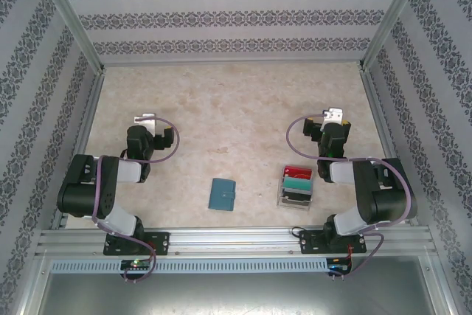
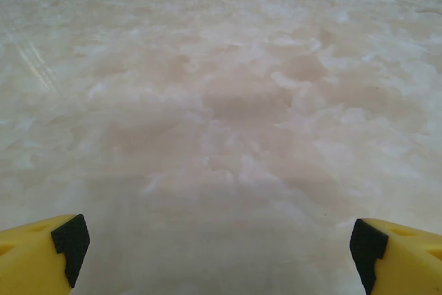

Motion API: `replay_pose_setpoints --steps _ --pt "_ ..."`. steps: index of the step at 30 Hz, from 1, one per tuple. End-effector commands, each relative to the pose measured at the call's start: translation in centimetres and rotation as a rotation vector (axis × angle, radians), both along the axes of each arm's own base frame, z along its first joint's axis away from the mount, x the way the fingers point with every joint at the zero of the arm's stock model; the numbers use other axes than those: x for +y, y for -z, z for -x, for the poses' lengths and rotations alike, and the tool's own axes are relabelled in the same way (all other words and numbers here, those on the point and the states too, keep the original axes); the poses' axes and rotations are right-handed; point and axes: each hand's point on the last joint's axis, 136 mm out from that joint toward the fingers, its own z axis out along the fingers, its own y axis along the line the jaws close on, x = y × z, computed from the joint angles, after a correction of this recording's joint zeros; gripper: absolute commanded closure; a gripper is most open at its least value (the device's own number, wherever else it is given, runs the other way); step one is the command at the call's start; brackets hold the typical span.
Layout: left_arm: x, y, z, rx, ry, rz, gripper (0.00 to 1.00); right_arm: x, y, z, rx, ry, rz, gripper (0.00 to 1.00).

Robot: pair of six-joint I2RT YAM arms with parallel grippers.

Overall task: Put the credit cards into the card holder
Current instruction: Pick up the card holder at the bottom-center of the table.

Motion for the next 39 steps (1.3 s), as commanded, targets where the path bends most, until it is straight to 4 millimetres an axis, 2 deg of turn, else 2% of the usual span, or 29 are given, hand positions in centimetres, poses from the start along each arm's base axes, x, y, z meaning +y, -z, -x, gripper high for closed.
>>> replay_pose_setpoints --steps 1,23,27,31,33,36,39 --pt "0.3 -0.7 -0.6 -0.019 0.003 -0.003 0.01 0.2 -0.2 0.1 -0.019 -0.002 -0.006 0.02" --pt "0.3 -0.8 -0.5 -0.022 0.001 -0.005 0.01 0.7 -0.1 -0.1 -0.012 -0.045 -0.02 0.02" --pt "0.4 -2.4 0.0 -0.051 -0.006 -0.004 0.01 -0.5 -0.6 0.4 -0.035 0.018 -0.033 0.02" --pt "0.7 -3.8 1.3 -0.091 -0.024 0.009 0.01 -0.3 -0.7 0.5 -0.043 0.007 -0.036 0.02" --pt "1.1 -3.9 1.5 -0.097 -0.049 0.013 0.01 -0.3 -0.5 0.3 -0.023 0.006 -0.033 0.02" --pt "0.5 -4.1 1.5 -0.082 -0.01 0.024 0.01 -0.1 -0.7 0.2 -0.026 -0.01 -0.028 0.02" --pt "0.7 -5.1 2.5 -0.107 -0.038 0.05 0.01 0.7 -1.0 0.5 -0.039 -0.038 -0.007 0.02"
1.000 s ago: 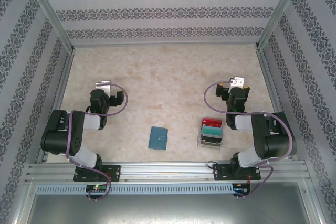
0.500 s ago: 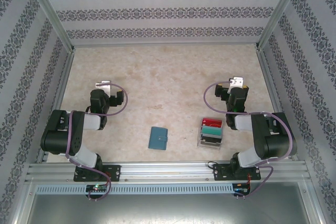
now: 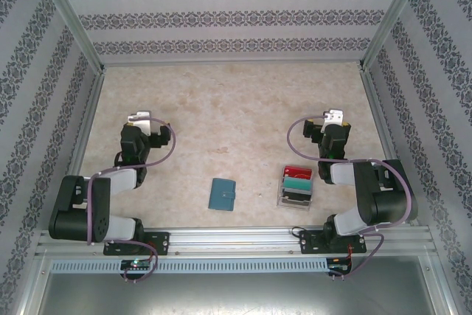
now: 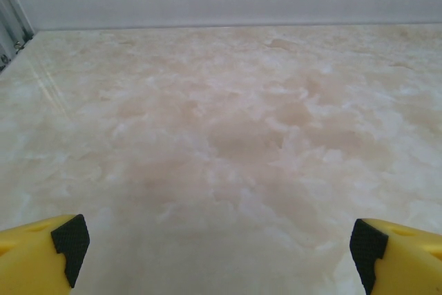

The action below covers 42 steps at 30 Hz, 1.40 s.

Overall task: Put the credit cards into the card holder
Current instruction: Pick up the card holder at the bottom-center of the table.

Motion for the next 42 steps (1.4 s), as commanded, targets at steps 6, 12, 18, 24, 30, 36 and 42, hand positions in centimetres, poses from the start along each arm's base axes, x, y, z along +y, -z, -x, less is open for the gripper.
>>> replay_pose_setpoints --steps 6,12,18,24,30,36,42 --pt "-0.2 -5.3 2.4 -0.008 -0.034 0.185 0.01 0.2 -5.1 1.2 0.075 0.068 -0.106 0.02" --pt "-0.1 -5.6 4.2 0.206 -0.223 0.514 0.01 2.6 -7.7 5.9 0.106 -0.003 -0.545 0.02" --pt "-9.9 -4.0 4.5 0.426 0.128 0.844 0.01 3.4 -2.0 13.3 0.6 0.2 -0.732 0.02" --pt "-19.4 -0.8 8.7 0.655 0.348 0.689 0.0 4.9 0.3 18.0 0.715 0.254 -0.81 0.02" --pt "-21.6 1.9 12.8 0.796 0.351 0.508 0.02 7.2 -3.8 19.9 0.669 0.09 -0.632 0.05" --pt "-20.8 4.3 15.2 0.888 0.271 0.507 0.14 17.1 -6.8 19.4 0.718 -0.251 -0.466 0.2" --pt "-21.0 6.1 17.3 0.965 0.279 0.559 0.21 27.3 -3.0 20.3 0.848 -0.45 -0.511 0.56"
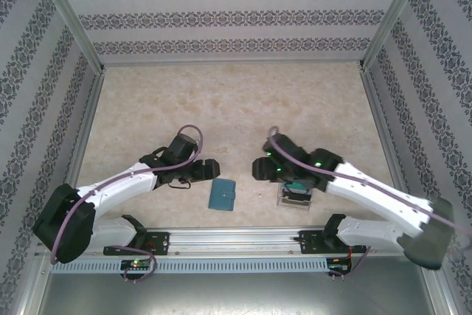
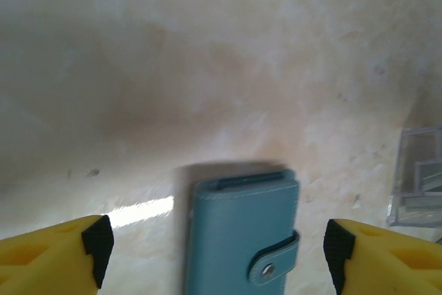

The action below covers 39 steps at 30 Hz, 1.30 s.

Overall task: Put the credit cards into the card holder
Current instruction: Pick up the card holder at the bottom-center of the table.

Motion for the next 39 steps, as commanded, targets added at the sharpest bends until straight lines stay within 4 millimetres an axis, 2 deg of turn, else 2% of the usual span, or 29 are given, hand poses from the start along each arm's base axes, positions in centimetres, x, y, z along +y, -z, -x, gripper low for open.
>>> replay_pose_setpoints --steps 1,2,5,8,13,18,20,22,27,31,33,39 --pt "0.1 0.8 1.8 0.071 -0.007 0.016 0.22 4.1 2.3 0.0 0.074 -0.004 -0.142 0.64" --pt "0.0 0.8 2.0 0.076 -0.005 0.026 0.23 5.1 3.0 0.2 0.1 -0.017 -0.178 0.68" --pt "-0.8 0.9 2.6 0.094 0.022 0.079 0.26 6.6 4.6 0.9 0.163 -0.05 -0.216 0.7" --pt "-2.1 0.7 3.3 0.121 0.074 0.141 0.28 7.2 6.1 1.4 0.218 -0.083 -0.186 0.73" --pt "-0.8 2.1 3.7 0.16 -0.01 0.094 0.33 8.4 8.1 2.0 0.302 -0.102 -0.186 0.76" --pt "-1.2 2.3 3.8 0.168 -0.023 0.132 0.35 9.4 9.3 2.4 0.352 -0.142 -0.194 0.81" --pt "-1.4 2.3 3.8 0.163 -0.013 0.14 0.36 9.7 9.8 2.5 0.372 -0.151 -0.195 0.88" --pt "-1.7 2.3 3.8 0.162 0.005 0.145 0.4 10.2 10.1 2.3 0.378 -0.165 -0.199 0.89" --pt "-2.9 2.5 3.7 0.182 0.055 0.172 0.48 9.8 11.4 2.3 0.419 -0.155 -0.185 0.93" --pt "-3.8 2.8 3.6 0.194 0.084 0.183 0.53 8.8 12.3 2.1 0.432 -0.134 -0.145 0.92" --pt "-4.3 2.7 3.5 0.194 0.096 0.199 0.53 8.3 12.9 2.2 0.439 -0.123 -0.123 0.93" --pt "-5.3 1.9 3.5 0.166 0.128 0.264 0.64 7.6 13.8 2.1 0.441 -0.115 -0.085 0.92"
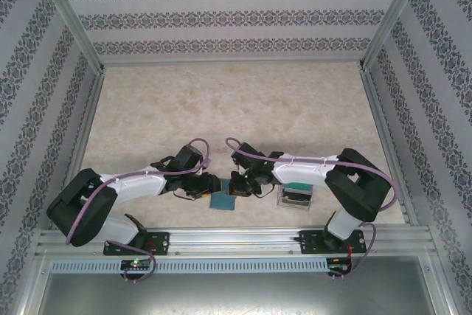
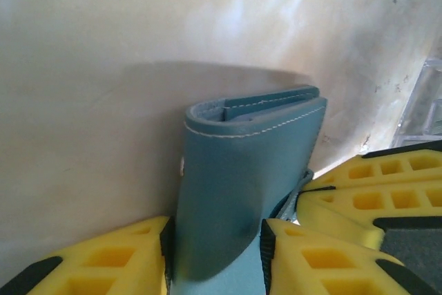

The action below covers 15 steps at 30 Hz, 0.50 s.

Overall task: Put the credit cards into the card holder
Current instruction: Pick up the card holder at the bottom-center of the table.

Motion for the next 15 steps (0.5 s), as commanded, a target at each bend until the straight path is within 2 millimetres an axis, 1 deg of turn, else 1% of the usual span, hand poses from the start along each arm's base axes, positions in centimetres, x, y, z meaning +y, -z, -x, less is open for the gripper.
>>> replay_pose_setpoints --steps 1,4,5,7,10,12,14,15 --pt "-2.0 -2.0 -0.4 -0.061 0.047 0.112 0.67 -1.2 1.2 -0.1 0.0 -0.003 0.068 0.92" --pt "-1.9 -2.6 -0.5 -0.086 0.03 0.122 0.72 -1.5 1.3 -0.2 -0.011 0.0 0.083 0.92" --pt "-1.8 -2.8 -0.6 -0.096 0.025 0.122 0.71 -1.5 1.3 -0.2 -0.012 0.002 0.086 0.92" --pt "-1.6 -3.4 -0.7 -0.121 0.021 0.118 0.66 -1.5 1.5 -0.2 -0.008 0.002 0.091 0.92" --pt "-1.4 -3.9 -0.7 -0.138 0.021 0.125 0.66 -1.6 1.7 -0.2 -0.004 0.002 0.099 0.92" --pt "-1.5 -4.1 -0.6 -0.147 0.028 0.138 0.71 -1.5 1.7 -0.3 -0.008 0.002 0.096 0.92" --pt "-1.3 -3.8 -0.4 -0.142 0.03 0.13 0.74 -1.5 1.7 -0.3 -0.008 -0.001 0.098 0.92" --pt "-1.2 -3.7 -0.3 -0.137 0.03 0.125 0.78 -1.6 1.7 -0.3 -0.009 0.0 0.101 0.92"
